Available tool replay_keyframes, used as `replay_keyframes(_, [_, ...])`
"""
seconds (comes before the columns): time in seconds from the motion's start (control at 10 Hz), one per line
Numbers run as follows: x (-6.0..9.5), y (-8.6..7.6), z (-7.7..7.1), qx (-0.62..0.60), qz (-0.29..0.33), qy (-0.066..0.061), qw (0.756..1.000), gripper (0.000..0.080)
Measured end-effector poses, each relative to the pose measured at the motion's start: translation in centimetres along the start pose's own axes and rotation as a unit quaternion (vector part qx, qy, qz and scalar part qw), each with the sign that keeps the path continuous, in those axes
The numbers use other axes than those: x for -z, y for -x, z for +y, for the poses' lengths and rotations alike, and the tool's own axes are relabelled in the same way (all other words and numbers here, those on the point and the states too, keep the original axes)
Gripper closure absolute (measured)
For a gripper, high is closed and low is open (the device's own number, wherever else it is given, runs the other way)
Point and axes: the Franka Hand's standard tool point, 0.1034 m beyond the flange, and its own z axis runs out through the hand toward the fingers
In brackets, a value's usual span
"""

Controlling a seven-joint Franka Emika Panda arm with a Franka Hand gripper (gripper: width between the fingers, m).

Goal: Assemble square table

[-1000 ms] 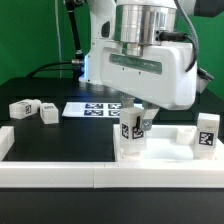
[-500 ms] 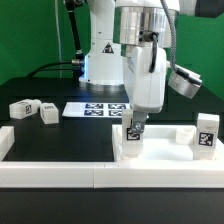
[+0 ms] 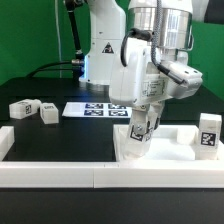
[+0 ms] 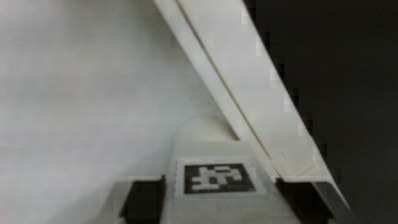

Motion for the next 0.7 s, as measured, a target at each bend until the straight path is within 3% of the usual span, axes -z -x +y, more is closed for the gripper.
replay_keyframes(0.4, [0.0,-0.2,0.0,0.013,-0.006,-0.001,1.0,0.0499])
replay_keyframes(0.5, [0.1,-0.4,0.0,0.057,-0.006,-0.001,0.998,0.0332])
replay_keyframes(0.6, [0.4,-1.2,0.2,0.128,-0.006,0.014,0.992,0.0332])
replay_keyframes(0.7, [0.4,-1.4,0.8,0.201,0.001,0.03,0.979,0.0186])
